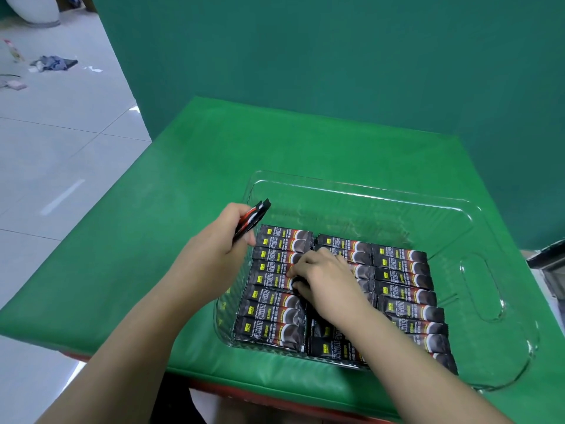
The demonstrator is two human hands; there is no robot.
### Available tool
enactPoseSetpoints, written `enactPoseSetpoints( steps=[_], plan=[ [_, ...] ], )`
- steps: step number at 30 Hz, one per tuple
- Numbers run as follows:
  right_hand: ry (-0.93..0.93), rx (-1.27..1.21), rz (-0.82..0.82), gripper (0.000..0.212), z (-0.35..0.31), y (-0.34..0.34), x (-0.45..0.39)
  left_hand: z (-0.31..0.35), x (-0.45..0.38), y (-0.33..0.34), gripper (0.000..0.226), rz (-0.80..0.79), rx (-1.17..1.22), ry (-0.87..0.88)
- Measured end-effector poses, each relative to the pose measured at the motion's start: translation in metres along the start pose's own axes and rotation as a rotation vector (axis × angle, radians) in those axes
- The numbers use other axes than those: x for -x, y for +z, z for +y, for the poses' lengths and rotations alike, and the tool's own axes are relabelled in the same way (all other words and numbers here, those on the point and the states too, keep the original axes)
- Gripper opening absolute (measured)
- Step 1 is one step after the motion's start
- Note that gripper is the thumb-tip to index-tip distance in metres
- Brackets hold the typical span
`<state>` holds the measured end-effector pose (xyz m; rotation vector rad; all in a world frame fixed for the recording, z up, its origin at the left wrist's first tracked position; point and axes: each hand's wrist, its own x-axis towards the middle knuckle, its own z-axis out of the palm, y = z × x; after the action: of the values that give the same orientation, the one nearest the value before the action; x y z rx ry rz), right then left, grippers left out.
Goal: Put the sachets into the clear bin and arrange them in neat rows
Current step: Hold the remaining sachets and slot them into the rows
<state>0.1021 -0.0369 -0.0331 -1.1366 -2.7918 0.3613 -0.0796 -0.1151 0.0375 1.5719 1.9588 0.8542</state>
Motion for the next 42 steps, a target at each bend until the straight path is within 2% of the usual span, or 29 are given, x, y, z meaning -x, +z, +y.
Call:
enactPoseSetpoints(
  steps=[3, 6, 8, 10, 16, 19, 24, 30, 42],
  plan=[
    [-0.001, -0.018, 0.057, 0.023, 0.000, -0.003, 0.000, 0.000, 0.001, 0.000, 0.003, -0.019, 0.002, 0.012],
    [-0.008, -0.050, 0.116, 0.024, -0.002, -0.006, -0.002, 0.002, 0.003, -0.002, 0.023, -0.023, 0.036, 0.048],
    [-0.018, -0.039, 0.050, 0.031, -0.003, -0.005, -0.004, 0.006, 0.005, -0.004, 0.035, -0.007, 0.079, 0.069],
    [-0.023, -0.028, -0.001, 0.035, -0.004, 0.000, -0.004, 0.008, 0.006, -0.005, 0.036, 0.009, 0.091, 0.072],
    [-0.014, -0.039, -0.007, 0.033, -0.003, 0.007, -0.003, 0.008, 0.007, -0.004, 0.036, 0.019, 0.080, 0.047],
    [-0.019, -0.060, 0.057, 0.031, -0.003, 0.005, -0.002, 0.010, 0.008, -0.005, 0.028, 0.025, 0.091, 0.032],
    [-0.011, -0.106, 0.172, 0.024, -0.002, -0.002, -0.001, 0.010, 0.009, -0.004, 0.031, 0.020, 0.148, -0.023],
    [-0.089, -0.109, 0.030, 0.025, -0.007, 0.008, 0.001, 0.013, 0.010, -0.005, 0.028, 0.012, 0.129, -0.027],
    [-0.161, -0.095, 0.031, 0.023, -0.011, 0.012, 0.011, 0.016, 0.011, -0.005, 0.025, 0.008, 0.097, -0.028]
  ],
)
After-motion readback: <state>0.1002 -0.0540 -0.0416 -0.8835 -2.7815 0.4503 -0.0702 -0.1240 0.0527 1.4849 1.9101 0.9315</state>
